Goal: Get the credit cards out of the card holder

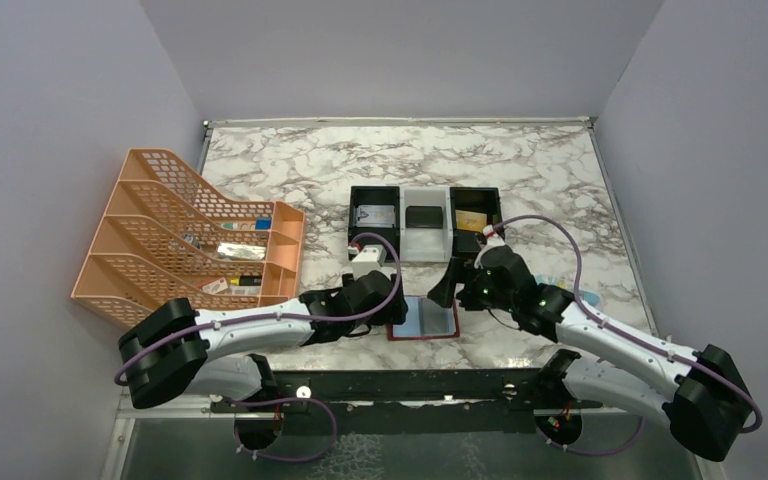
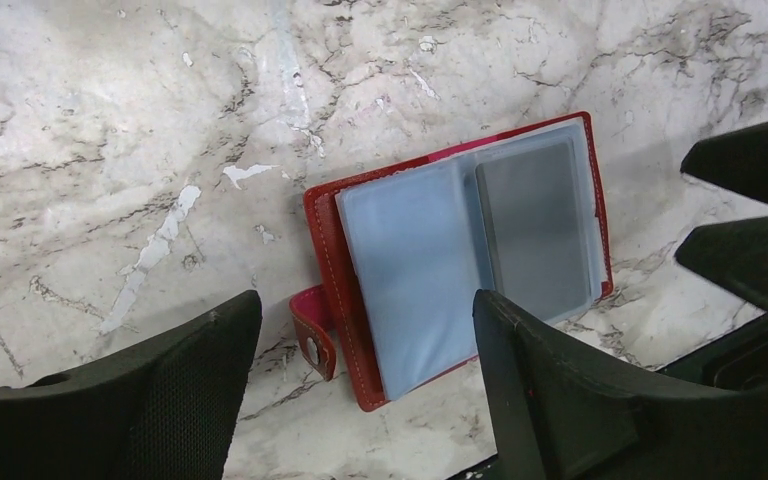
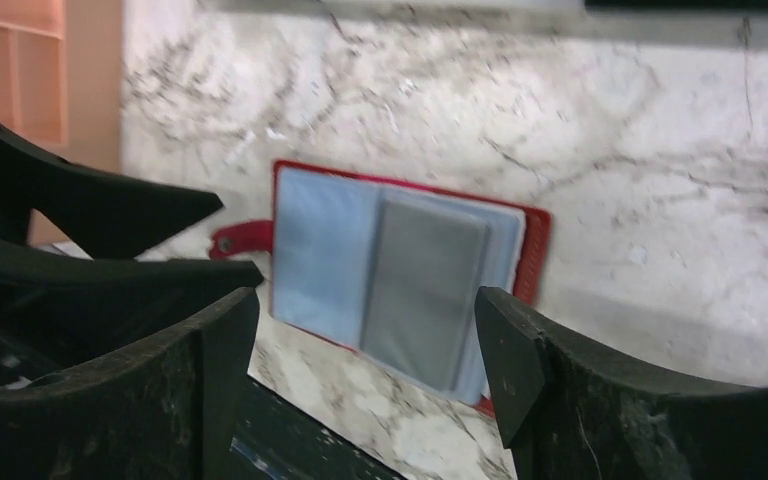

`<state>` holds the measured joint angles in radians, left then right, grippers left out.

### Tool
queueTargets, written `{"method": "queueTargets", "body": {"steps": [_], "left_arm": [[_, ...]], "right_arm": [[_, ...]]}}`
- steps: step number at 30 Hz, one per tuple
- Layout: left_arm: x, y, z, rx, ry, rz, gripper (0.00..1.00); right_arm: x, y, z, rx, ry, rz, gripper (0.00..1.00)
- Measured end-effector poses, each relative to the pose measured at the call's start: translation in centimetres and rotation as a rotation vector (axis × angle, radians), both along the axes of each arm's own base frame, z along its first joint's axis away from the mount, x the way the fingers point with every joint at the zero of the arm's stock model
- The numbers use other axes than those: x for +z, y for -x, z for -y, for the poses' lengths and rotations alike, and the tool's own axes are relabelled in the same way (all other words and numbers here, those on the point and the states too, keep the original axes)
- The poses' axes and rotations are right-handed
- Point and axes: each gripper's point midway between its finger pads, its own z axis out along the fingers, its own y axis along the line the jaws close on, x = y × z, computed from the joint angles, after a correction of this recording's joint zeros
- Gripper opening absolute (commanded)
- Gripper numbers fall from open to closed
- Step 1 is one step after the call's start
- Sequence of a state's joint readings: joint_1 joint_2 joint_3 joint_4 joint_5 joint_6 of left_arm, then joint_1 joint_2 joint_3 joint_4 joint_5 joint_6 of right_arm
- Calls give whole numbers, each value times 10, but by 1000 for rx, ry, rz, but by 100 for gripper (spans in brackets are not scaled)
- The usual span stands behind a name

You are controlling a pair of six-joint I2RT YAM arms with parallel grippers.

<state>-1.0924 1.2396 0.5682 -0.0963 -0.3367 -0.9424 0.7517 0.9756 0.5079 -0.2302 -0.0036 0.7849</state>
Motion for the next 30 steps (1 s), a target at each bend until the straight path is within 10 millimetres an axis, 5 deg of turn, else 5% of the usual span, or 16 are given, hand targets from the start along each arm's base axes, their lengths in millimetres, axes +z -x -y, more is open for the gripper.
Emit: {"method": "queueTargets", "body": {"steps": [8, 15, 30], "left_arm": [[-15, 1, 2, -23, -50, -19, 67], [-31, 5, -1, -44, -102, -49, 54], [-32, 5, 2, -60, -115, -53, 42]], "right_arm": [[-30, 24, 2, 50, 8, -113, 55], [-61, 38, -3, 92, 57, -255, 54], [-62, 33, -7, 95, 70, -266, 54]]}}
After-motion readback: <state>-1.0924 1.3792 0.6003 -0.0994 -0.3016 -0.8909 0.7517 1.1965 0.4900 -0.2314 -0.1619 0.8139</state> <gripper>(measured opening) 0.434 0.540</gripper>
